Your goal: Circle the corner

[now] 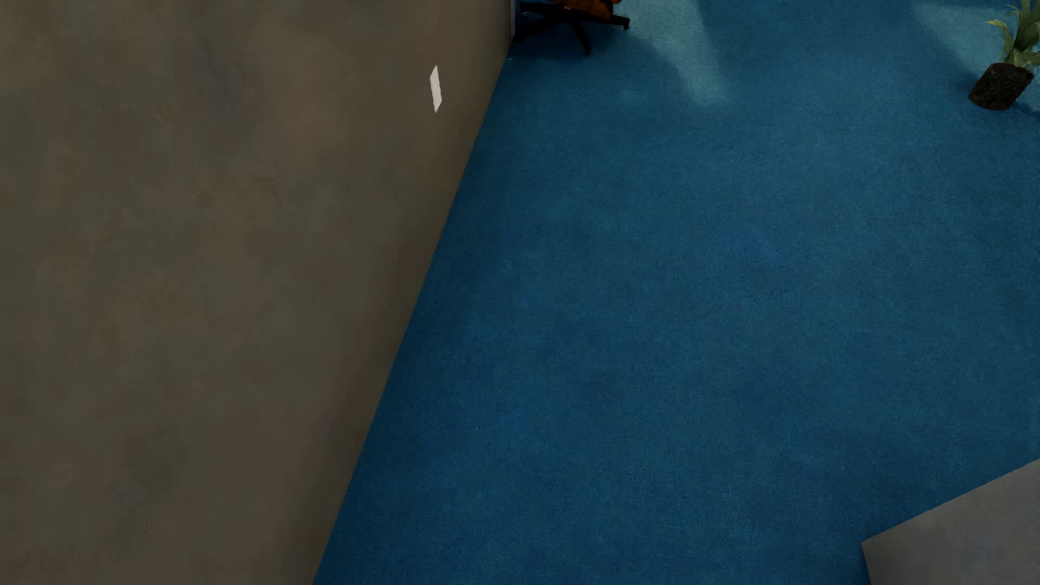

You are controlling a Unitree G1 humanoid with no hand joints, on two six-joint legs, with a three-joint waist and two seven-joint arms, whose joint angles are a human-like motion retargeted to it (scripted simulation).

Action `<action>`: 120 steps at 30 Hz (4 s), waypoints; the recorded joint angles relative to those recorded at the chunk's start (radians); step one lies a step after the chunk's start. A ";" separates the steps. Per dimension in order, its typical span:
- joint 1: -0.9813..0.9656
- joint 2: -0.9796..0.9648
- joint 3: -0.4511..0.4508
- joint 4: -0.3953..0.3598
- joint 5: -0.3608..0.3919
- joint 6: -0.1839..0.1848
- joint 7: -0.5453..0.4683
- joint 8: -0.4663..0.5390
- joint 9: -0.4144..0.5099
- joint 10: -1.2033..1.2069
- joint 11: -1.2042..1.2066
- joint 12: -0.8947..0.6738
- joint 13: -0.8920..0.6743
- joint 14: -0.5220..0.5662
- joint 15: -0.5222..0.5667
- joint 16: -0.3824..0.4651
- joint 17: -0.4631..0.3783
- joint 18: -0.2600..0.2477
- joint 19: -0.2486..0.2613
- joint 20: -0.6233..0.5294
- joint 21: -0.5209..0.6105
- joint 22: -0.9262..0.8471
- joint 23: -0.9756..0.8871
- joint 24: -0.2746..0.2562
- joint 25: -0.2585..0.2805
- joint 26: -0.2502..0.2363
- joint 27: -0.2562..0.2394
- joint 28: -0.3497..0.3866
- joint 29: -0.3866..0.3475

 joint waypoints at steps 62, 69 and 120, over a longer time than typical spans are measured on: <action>0.219 -0.072 -0.244 0.095 0.046 0.071 0.000 0.000 -0.010 -0.023 -0.585 -0.093 0.093 -0.099 0.060 0.112 -0.003 0.000 0.000 0.131 -0.048 0.063 0.025 0.000 0.000 0.000 0.000 0.000 0.000; 0.244 0.042 -0.205 0.168 0.116 0.146 0.000 0.000 -0.036 0.122 -0.592 -0.044 0.079 0.446 0.112 -0.012 -0.036 0.000 0.000 0.158 0.011 -0.067 0.209 0.000 0.000 0.000 0.000 0.000 0.000; -0.056 0.359 0.008 0.042 0.071 -0.004 0.000 0.000 -0.062 -0.035 -0.708 -0.153 0.036 0.131 -0.044 0.102 0.001 0.000 0.000 0.236 -0.046 -0.078 0.197 0.000 0.000 0.000 0.000 0.000 0.000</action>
